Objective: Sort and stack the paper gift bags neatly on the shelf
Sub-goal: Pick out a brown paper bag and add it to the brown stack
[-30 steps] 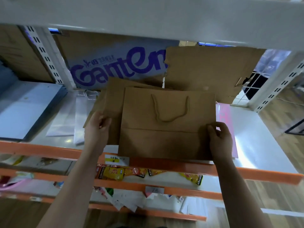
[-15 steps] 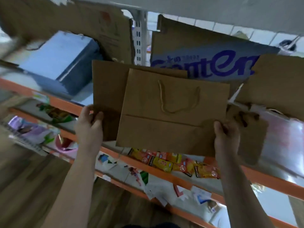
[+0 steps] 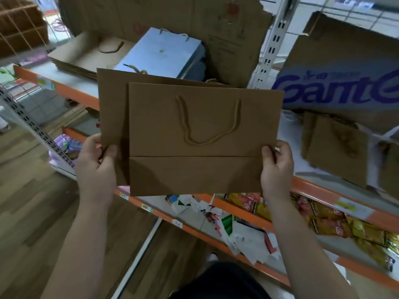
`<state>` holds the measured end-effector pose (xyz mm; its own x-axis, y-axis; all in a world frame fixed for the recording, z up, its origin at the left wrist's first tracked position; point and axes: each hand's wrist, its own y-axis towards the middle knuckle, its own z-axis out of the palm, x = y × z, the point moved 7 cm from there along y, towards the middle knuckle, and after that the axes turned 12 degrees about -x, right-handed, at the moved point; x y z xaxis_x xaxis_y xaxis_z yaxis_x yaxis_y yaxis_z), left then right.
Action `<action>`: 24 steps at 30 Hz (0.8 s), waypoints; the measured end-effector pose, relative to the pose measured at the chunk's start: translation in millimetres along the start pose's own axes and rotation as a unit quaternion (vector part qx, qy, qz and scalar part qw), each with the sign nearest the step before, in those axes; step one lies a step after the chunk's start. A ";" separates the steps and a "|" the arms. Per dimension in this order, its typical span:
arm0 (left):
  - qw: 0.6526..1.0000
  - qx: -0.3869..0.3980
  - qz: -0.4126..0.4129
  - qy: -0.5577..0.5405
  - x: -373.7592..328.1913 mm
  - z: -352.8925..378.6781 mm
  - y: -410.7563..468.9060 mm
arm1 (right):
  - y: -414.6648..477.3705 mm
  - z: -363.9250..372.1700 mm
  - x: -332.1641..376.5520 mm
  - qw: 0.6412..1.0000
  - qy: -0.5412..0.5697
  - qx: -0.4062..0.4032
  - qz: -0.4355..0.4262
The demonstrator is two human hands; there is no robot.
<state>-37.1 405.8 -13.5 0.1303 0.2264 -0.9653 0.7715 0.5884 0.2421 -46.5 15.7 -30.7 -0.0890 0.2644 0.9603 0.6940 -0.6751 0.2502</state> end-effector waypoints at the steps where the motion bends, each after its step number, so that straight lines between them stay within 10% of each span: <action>1: 1.000 -0.005 0.001 -0.008 2.4 -5.8 8.3 | -1.6 13.6 3.1 1.000 -0.002 0.002 0.000; 24: 0.990 -0.001 0.024 -0.140 29.2 -12.2 337.7 | 36.5 304.6 120.8 0.996 0.014 -0.067 -0.059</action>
<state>219.6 620.6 41.3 0.3337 0.0296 -0.9422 0.7597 0.5834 0.2874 185.7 232.8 56.8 -0.1851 0.3285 0.9262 0.5756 -0.7276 0.3731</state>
